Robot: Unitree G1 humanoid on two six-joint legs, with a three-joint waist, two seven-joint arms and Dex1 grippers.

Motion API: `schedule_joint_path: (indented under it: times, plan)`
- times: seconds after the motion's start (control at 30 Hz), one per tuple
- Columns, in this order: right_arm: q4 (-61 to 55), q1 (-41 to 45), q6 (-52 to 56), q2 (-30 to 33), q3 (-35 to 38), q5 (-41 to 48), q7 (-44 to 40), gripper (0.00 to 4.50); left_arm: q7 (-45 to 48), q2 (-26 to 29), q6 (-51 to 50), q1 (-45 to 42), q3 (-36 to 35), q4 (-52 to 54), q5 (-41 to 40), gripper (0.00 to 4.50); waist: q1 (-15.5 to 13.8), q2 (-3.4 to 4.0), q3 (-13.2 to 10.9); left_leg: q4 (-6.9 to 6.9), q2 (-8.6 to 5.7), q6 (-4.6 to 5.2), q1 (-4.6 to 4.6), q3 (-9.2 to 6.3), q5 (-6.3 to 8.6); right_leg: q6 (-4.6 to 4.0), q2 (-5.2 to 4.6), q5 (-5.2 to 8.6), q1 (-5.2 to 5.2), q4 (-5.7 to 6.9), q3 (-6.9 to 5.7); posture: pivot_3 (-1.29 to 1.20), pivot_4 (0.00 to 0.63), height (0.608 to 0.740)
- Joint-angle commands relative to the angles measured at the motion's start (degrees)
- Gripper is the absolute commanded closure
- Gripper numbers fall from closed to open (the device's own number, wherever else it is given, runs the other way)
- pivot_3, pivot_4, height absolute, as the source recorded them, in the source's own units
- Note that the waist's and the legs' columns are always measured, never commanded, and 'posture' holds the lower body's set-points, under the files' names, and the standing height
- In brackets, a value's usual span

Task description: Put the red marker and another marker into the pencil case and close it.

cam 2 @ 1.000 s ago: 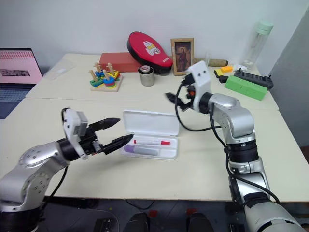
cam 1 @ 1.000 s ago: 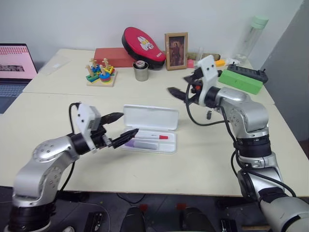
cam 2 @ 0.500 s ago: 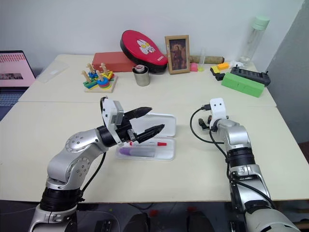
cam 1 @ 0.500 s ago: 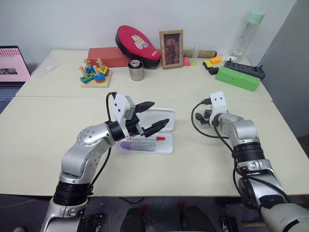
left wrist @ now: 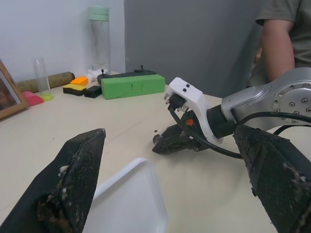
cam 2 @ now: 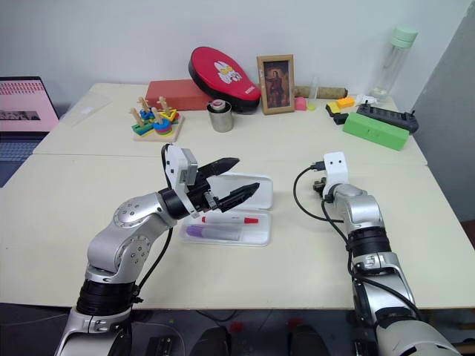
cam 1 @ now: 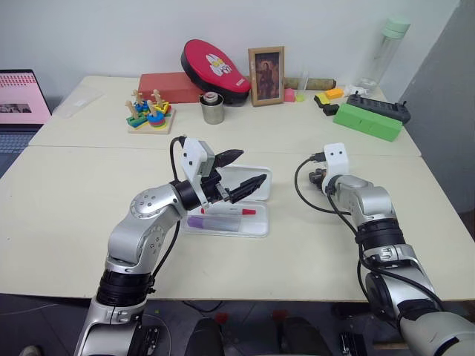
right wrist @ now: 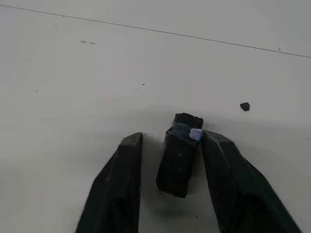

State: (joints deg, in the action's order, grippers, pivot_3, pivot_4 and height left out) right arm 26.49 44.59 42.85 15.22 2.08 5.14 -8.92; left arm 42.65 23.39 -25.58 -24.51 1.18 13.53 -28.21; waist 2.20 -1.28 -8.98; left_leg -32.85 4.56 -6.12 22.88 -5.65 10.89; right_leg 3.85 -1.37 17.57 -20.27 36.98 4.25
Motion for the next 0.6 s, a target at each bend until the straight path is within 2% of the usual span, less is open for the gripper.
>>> schedule_joint_path:
  times: [0.03,0.13,0.23,0.4,0.5,0.6]
  plan:
    - [-1.5,1.1,-1.1,1.5,1.3,-0.7,0.7,3.63,0.5,-0.4,1.6,-1.4,-0.4,0.3,-0.2,0.0,0.0,0.0,0.0,0.0,0.0,0.0,0.0,0.0,0.0,0.0,0.0,0.0,0.0,0.0,0.0,0.0,0.15,0.74]
    - [-2.7,1.5,-1.6,1.9,2.5,0.5,0.2,4.15,0.7,-0.7,1.7,-1.7,-0.5,0.0,-0.3,0.0,-0.1,0.01,0.0,-0.01,0.0,0.0,-0.01,0.0,0.0,0.0,0.0,0.0,0.0,0.0,0.0,0.0,0.15,0.74]
    - [-6.1,2.1,-5.6,3.3,2.5,2.3,-4.7,4.17,0.9,-0.4,1.7,-1.4,-0.7,0.3,-0.3,0.0,-0.2,0.03,0.0,-0.01,0.0,0.0,0.0,0.0,0.0,0.0,0.0,0.0,0.0,0.01,0.0,0.0,0.15,0.74]
    - [-17.9,2.0,-9.6,6.4,2.3,9.6,-19.7,4.18,2.0,2.8,0.3,1.5,-3.5,2.8,-1.7,0.0,-0.1,0.16,-0.1,0.03,0.0,0.0,0.01,0.0,0.0,0.0,0.0,0.0,-0.02,-0.03,0.0,0.0,0.15,0.74]
    - [-28.2,0.2,-6.1,10.1,0.3,17.5,-32.6,4.18,3.1,6.4,-0.8,5.4,-6.1,4.5,-2.6,0.0,0.2,0.17,-0.1,0.07,0.01,0.01,-0.02,-0.02,0.01,-0.04,0.01,0.03,0.0,-0.03,-0.01,0.0,0.15,0.74]
    - [-34.9,-2.0,-2.4,13.8,-4.0,21.0,-40.3,4.18,5.0,9.7,-1.3,10.7,-8.0,6.8,-3.5,0.0,0.1,0.19,-0.1,0.09,0.01,0.01,-0.02,-0.02,0.01,-0.05,0.0,0.04,0.01,-0.06,-0.02,0.0,0.15,0.74]
